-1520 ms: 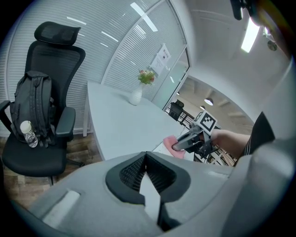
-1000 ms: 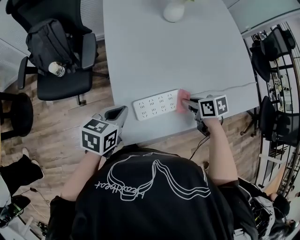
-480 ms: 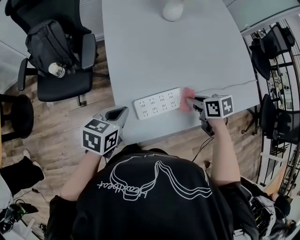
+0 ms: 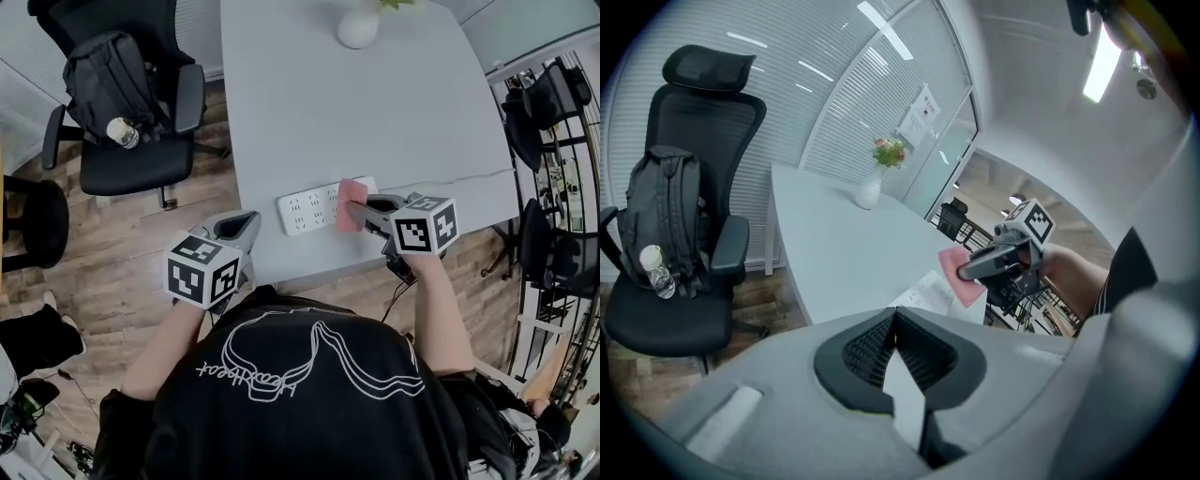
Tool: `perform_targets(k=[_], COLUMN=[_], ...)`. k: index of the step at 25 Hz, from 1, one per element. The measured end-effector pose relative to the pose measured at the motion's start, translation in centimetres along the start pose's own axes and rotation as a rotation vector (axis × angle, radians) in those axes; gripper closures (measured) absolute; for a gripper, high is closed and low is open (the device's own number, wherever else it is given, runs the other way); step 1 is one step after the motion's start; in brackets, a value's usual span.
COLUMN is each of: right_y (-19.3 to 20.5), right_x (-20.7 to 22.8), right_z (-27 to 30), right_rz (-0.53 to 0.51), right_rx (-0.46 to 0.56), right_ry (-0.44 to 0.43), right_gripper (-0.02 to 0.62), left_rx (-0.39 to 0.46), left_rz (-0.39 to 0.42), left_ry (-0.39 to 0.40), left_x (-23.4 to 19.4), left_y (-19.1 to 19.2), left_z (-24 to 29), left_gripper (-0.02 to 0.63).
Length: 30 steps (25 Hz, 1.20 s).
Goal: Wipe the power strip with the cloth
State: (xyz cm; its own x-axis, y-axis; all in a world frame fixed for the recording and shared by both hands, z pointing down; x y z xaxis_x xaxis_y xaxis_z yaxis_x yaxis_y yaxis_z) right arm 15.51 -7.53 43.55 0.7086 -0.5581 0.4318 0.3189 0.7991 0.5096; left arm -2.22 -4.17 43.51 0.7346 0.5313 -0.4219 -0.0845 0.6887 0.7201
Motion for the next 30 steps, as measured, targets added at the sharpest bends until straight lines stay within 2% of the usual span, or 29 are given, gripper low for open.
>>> perform_targets(k=[9,17,30], right_y=[0.1,0.9,1.3], right_x=[-5.9,-7.4,-6.5], right_z=[5.1,8.9,10.9], right_rz=[-0.071,-0.069,-0.104], right_rx=[-0.083,-0.156,-0.208], right_ry=[-0.118,-0.161,-0.112], right_gripper=[0.557,0.557,0.557], left_rx=[0.012,0.023,0.018], left_rz=[-0.052,-0.049,-0.066], left_ry=[-0.031,-0.029,-0.024], left_x=[-1.1,-1.1,-1.8], left_y=[1.2,0.7,1.5], left_z=[-1.8,-2.0,-1.4], left_gripper=[0.594,0.594,0.594])
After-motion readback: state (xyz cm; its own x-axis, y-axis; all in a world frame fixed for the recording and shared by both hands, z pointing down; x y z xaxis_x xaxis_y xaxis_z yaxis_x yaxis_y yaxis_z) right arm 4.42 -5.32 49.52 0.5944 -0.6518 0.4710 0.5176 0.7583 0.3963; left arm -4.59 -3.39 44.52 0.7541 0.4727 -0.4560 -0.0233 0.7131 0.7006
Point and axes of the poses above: the fingertips, and each gripper's own axes: z forward along the fingers, x to its right, y out of its underside, the point moved 1 cm from there along -z, backward along the fingers, and after that the axes turned 2 degrees about z, right-handed, at the moved point
